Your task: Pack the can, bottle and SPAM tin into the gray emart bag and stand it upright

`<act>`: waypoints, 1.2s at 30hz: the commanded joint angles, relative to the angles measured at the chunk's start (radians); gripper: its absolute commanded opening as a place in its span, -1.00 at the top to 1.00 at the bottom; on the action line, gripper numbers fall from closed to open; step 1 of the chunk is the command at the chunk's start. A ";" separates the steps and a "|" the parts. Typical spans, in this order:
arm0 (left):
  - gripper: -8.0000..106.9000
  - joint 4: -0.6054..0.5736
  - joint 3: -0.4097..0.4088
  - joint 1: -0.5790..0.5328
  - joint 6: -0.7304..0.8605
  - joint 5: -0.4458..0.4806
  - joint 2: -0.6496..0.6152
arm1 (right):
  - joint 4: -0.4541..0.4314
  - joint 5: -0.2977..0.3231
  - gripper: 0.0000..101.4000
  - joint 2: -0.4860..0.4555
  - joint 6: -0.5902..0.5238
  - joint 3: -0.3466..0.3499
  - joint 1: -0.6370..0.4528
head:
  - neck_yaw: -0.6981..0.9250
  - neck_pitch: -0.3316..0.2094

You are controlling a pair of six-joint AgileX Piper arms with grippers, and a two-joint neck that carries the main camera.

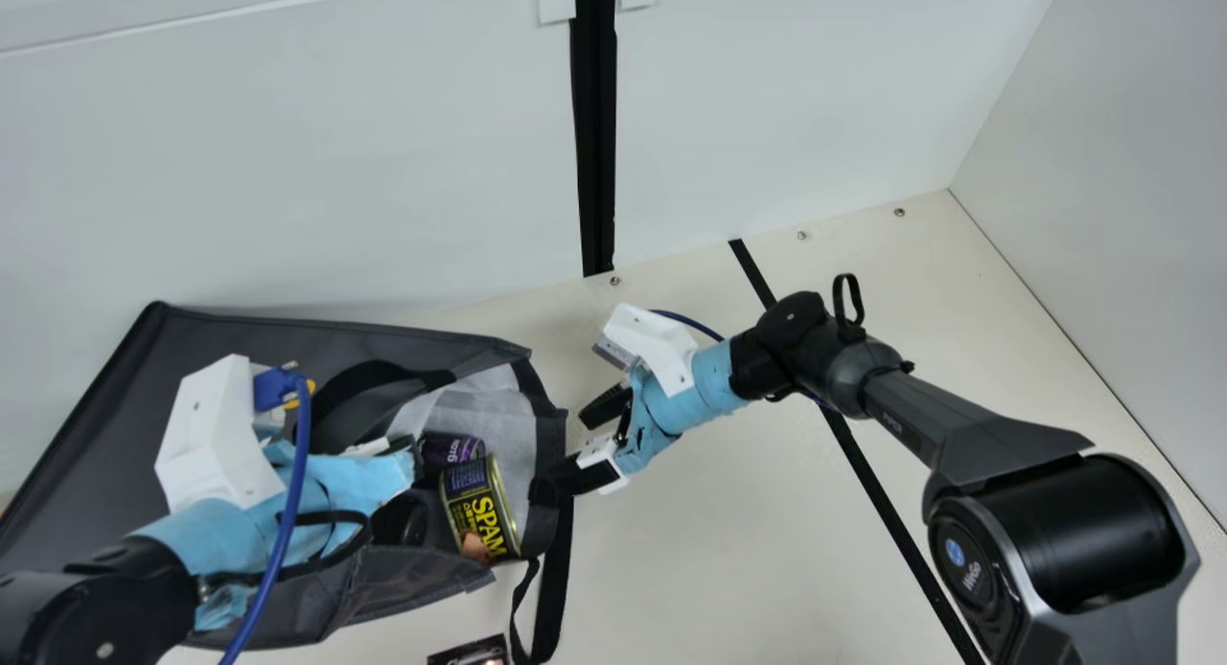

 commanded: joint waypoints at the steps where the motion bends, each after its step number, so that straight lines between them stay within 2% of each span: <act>1: 1.00 0.000 0.000 0.000 0.000 0.000 0.000 | 0.006 0.001 -0.87 0.016 0.005 -0.015 0.006 | -0.001 -0.023; 14: 1.00 0.000 0.000 0.000 0.000 0.000 0.000 | 0.045 -0.013 -0.87 0.102 0.012 -0.089 0.062 | -0.001 -0.023; 31: 1.00 0.000 0.000 0.000 0.000 0.000 0.000 | 0.084 -0.029 -0.87 0.149 -0.017 -0.110 0.101 | -0.001 -0.023; 36: 1.00 0.000 0.000 0.000 0.000 0.000 0.000 | 0.096 -0.019 -0.21 0.153 -0.025 -0.109 0.100 | -0.001 -0.023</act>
